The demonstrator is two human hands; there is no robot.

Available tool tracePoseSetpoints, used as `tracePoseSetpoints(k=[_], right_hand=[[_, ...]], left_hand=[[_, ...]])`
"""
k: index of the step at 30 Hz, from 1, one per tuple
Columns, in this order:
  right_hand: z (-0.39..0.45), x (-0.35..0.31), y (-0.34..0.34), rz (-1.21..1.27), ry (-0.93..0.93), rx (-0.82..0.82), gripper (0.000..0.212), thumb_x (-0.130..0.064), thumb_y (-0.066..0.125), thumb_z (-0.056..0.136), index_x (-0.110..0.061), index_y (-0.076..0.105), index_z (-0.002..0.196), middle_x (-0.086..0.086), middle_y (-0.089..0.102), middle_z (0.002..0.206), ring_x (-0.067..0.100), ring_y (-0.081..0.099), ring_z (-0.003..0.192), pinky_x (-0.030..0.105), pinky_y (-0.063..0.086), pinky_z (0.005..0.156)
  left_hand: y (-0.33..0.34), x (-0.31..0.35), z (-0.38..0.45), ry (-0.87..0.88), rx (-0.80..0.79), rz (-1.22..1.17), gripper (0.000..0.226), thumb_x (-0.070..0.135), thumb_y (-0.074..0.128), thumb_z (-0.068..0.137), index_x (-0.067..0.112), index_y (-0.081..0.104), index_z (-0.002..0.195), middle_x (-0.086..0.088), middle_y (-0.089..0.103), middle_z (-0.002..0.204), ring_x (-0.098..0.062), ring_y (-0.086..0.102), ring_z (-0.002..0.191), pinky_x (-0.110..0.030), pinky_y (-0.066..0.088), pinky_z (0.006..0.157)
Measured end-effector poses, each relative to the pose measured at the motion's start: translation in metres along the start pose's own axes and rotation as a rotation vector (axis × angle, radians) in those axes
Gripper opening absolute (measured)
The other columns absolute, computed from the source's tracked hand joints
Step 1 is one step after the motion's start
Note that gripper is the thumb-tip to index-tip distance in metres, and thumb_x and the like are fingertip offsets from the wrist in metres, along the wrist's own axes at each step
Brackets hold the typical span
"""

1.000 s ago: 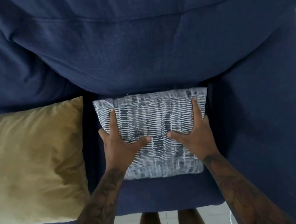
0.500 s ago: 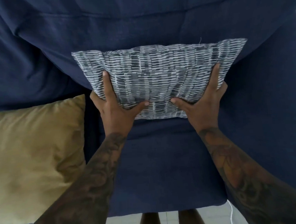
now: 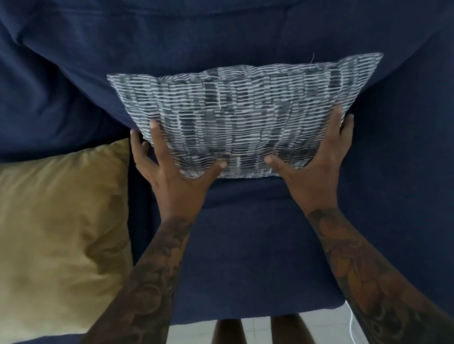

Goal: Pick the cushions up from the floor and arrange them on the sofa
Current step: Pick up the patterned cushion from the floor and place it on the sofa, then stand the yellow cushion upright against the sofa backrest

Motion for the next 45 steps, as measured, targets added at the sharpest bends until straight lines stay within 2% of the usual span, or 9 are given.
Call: tracePoseSetpoints(k=[4, 8, 12, 16, 21, 27, 31, 38, 45], right_hand=[[-0.01, -0.009, -0.006, -0.021, -0.006, 0.007, 0.136, -0.057, 0.093, 0.076, -0.019, 0.003, 0.172, 0.019, -0.011, 0.176, -0.017, -0.011, 0.152, -0.004, 0.008, 0.113], [-0.02, -0.021, -0.01, -0.018, -0.004, 0.007, 0.131, -0.057, 0.091, 0.078, -0.025, 0.005, 0.172, 0.014, -0.01, 0.177, -0.016, -0.01, 0.153, -0.003, 0.008, 0.113], [-0.033, -0.041, -0.018, -0.026, -0.001, 0.04, 0.122, -0.055, 0.088, 0.083, -0.026, 0.009, 0.172, 0.012, -0.008, 0.177, -0.014, -0.008, 0.154, 0.011, 0.011, 0.114], [-0.049, -0.067, -0.021, -0.012, -0.051, 0.037, 0.109, -0.042, 0.086, 0.089, -0.026, 0.015, 0.17, 0.016, -0.001, 0.176, -0.014, -0.003, 0.155, 0.001, 0.013, 0.116], [-0.072, -0.094, -0.006, 0.007, -0.106, -0.092, 0.095, -0.051, 0.075, 0.095, -0.031, 0.019, 0.17, 0.009, 0.014, 0.175, 0.007, 0.007, 0.162, 0.008, 0.014, 0.122], [-0.108, -0.12, 0.05, -0.034, -0.076, -0.317, 0.094, -0.061, 0.072, 0.093, -0.045, 0.017, 0.169, 0.001, 0.028, 0.166, 0.003, 0.022, 0.153, 0.027, 0.028, 0.119], [-0.131, -0.134, 0.102, -0.087, -0.063, -0.441, 0.095, -0.061, 0.071, 0.095, -0.044, 0.015, 0.17, 0.0, 0.033, 0.166, 0.0, 0.019, 0.149, 0.033, 0.029, 0.117], [-0.169, -0.174, 0.198, -0.196, 0.026, -0.522, 0.091, -0.064, 0.067, 0.095, -0.034, 0.026, 0.17, 0.01, 0.048, 0.141, 0.024, 0.041, 0.134, 0.047, 0.045, 0.112], [-0.213, -0.213, 0.285, -0.289, 0.198, -0.538, 0.085, -0.063, 0.064, 0.097, -0.036, 0.027, 0.169, 0.013, 0.031, 0.163, 0.036, 0.035, 0.146, 0.054, 0.037, 0.119]], left_hand=[[-0.008, 0.002, -0.006, -0.008, -0.005, 0.041, 0.125, 0.067, 0.084, 0.079, 0.013, 0.016, 0.168, -0.016, -0.004, 0.17, -0.008, -0.005, 0.154, -0.039, 0.019, 0.12], [-0.012, 0.01, -0.012, 0.0, -0.019, 0.071, 0.117, 0.064, 0.082, 0.083, 0.017, 0.017, 0.168, -0.013, -0.001, 0.171, -0.017, -0.003, 0.156, -0.042, 0.018, 0.122], [-0.025, 0.024, -0.019, -0.026, -0.048, 0.074, 0.11, 0.065, 0.076, 0.086, 0.022, 0.016, 0.168, -0.018, 0.003, 0.172, -0.022, 0.0, 0.157, -0.029, 0.009, 0.121], [-0.052, 0.032, -0.024, -0.031, -0.013, 0.081, 0.109, 0.057, 0.08, 0.087, 0.024, 0.016, 0.169, -0.014, 0.014, 0.171, -0.031, 0.014, 0.157, -0.019, 0.006, 0.121], [-0.083, 0.017, -0.035, -0.077, -0.012, 0.143, 0.102, 0.057, 0.076, 0.091, 0.02, 0.021, 0.169, -0.012, 0.027, 0.168, -0.031, 0.025, 0.153, -0.015, 0.003, 0.12], [-0.13, -0.035, -0.037, -0.173, -0.011, 0.216, 0.1, 0.068, 0.067, 0.091, 0.041, 0.009, 0.167, -0.008, 0.037, 0.16, -0.028, 0.034, 0.144, -0.041, 0.028, 0.119], [-0.169, -0.082, -0.028, -0.232, -0.004, 0.239, 0.1, 0.065, 0.069, 0.091, 0.041, 0.009, 0.168, -0.008, 0.037, 0.157, -0.028, 0.035, 0.139, -0.044, 0.031, 0.115], [-0.252, -0.176, -0.007, -0.344, -0.105, 0.311, 0.103, 0.068, 0.066, 0.09, 0.033, 0.01, 0.169, -0.016, 0.04, 0.152, -0.031, 0.031, 0.139, -0.052, 0.036, 0.112], [-0.329, -0.275, 0.013, -0.414, -0.186, 0.388, 0.102, 0.073, 0.063, 0.087, 0.036, 0.013, 0.168, -0.014, 0.04, 0.155, -0.034, 0.033, 0.139, -0.057, 0.036, 0.11]])
Point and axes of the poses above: each hand's wrist, its own z-axis towards the middle knuckle, its own y-axis out of the palm, x = y × z, the point moved 2 cm from there along z, towards the middle knuckle
